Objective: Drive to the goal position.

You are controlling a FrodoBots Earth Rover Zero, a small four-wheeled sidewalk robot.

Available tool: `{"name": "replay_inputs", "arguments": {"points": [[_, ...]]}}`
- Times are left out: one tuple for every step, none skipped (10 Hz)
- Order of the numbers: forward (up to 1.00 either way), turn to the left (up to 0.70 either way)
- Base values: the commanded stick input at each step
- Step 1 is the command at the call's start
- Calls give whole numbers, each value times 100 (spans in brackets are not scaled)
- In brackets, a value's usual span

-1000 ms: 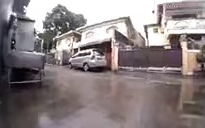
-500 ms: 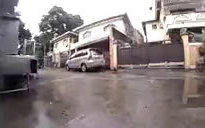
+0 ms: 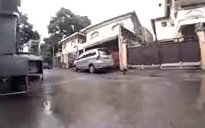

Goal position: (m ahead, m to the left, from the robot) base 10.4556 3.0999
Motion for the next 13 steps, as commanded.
{"name": "replay_inputs", "arguments": {"points": [[70, 5], [70, 0], [70, 0], [70, 0], [70, 0], [70, 27], [70, 27], [70, 27], [70, 27], [70, 4], [70, 0], [70, 0], [70, 25]]}}
